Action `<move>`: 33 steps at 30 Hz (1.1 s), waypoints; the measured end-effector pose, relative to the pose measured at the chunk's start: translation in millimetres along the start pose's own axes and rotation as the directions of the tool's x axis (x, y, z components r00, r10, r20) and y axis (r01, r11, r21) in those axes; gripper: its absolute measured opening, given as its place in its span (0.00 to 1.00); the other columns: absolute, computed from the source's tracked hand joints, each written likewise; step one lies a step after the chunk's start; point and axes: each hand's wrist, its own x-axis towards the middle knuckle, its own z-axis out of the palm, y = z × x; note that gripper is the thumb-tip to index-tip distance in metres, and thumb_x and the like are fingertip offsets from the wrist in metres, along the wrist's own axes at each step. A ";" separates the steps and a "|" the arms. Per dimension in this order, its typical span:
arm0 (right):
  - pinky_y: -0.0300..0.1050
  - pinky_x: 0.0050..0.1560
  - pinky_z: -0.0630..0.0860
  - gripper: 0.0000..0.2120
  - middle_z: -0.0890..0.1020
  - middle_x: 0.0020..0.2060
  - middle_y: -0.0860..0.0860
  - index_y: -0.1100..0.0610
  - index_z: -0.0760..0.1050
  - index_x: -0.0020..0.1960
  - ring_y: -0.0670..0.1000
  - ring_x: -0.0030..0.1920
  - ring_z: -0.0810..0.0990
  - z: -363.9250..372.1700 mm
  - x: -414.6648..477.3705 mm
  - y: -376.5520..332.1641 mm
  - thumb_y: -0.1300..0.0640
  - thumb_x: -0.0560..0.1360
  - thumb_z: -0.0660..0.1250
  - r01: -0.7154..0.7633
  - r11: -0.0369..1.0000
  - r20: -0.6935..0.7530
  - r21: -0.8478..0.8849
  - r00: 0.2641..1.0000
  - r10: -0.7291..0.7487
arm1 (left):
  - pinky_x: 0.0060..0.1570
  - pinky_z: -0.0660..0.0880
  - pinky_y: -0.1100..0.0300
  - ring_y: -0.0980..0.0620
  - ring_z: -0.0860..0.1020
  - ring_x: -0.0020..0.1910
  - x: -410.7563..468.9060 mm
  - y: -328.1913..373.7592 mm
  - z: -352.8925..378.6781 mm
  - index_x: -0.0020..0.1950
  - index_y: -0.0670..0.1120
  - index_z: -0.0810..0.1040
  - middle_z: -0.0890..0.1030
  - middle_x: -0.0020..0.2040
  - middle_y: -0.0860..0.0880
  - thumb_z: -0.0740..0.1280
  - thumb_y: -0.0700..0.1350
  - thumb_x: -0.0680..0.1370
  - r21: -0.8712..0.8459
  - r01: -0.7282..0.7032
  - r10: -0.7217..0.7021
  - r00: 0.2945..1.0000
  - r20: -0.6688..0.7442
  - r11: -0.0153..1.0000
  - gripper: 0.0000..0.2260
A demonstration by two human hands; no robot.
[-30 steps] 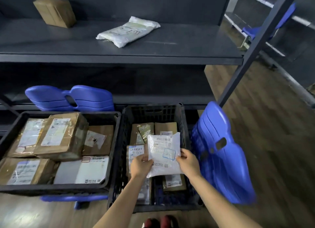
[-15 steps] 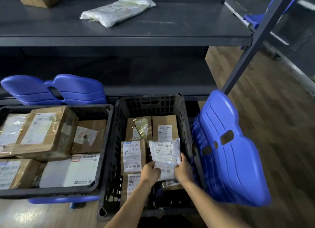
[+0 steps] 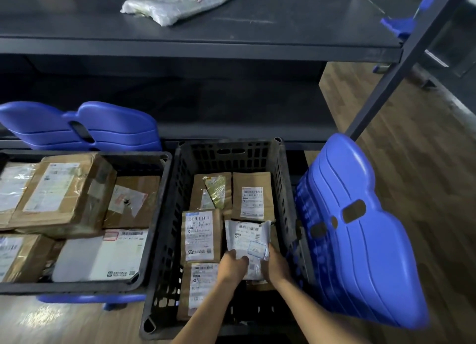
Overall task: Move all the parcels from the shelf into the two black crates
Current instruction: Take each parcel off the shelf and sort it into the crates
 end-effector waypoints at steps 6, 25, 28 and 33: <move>0.33 0.49 0.72 0.15 0.81 0.57 0.51 0.50 0.77 0.58 0.46 0.45 0.77 16.3 7.2 17.0 0.50 0.83 0.52 0.087 0.977 0.010 -0.196 0.996 -0.087 | 0.60 0.70 0.57 0.41 0.70 0.67 4.0 -2.1 5.9 0.69 0.36 0.67 0.63 0.73 0.37 0.64 0.44 0.77 0.227 -0.085 0.083 0.996 0.016 0.970 0.23; 0.50 0.76 0.37 0.32 0.35 0.76 0.57 0.62 0.31 0.75 0.57 0.76 0.35 16.1 -4.1 10.2 0.52 0.83 0.49 0.273 0.695 0.235 -0.665 0.960 -0.153 | 0.75 0.37 0.49 0.45 0.34 0.76 21.7 -26.8 20.1 0.75 0.40 0.32 0.33 0.77 0.43 0.43 0.53 0.84 0.938 -0.261 0.332 0.927 0.177 0.228 0.28; 0.50 0.76 0.39 0.31 0.33 0.75 0.55 0.59 0.33 0.76 0.56 0.76 0.35 12.9 -8.3 4.7 0.53 0.83 0.49 0.284 0.701 0.201 -0.654 0.959 -0.201 | 0.74 0.36 0.49 0.45 0.34 0.76 16.5 -26.8 17.8 0.75 0.40 0.33 0.34 0.77 0.43 0.42 0.53 0.84 0.942 -0.258 0.357 0.918 0.170 0.214 0.28; 0.48 0.75 0.38 0.32 0.36 0.76 0.56 0.59 0.34 0.77 0.56 0.77 0.36 -4.5 -16.0 -10.3 0.55 0.82 0.51 0.310 0.700 0.208 -0.643 0.951 -0.230 | 0.74 0.36 0.47 0.45 0.37 0.77 -2.0 -16.1 -1.4 0.76 0.39 0.36 0.37 0.78 0.42 0.42 0.53 0.84 0.958 -0.242 0.393 0.905 0.165 0.153 0.28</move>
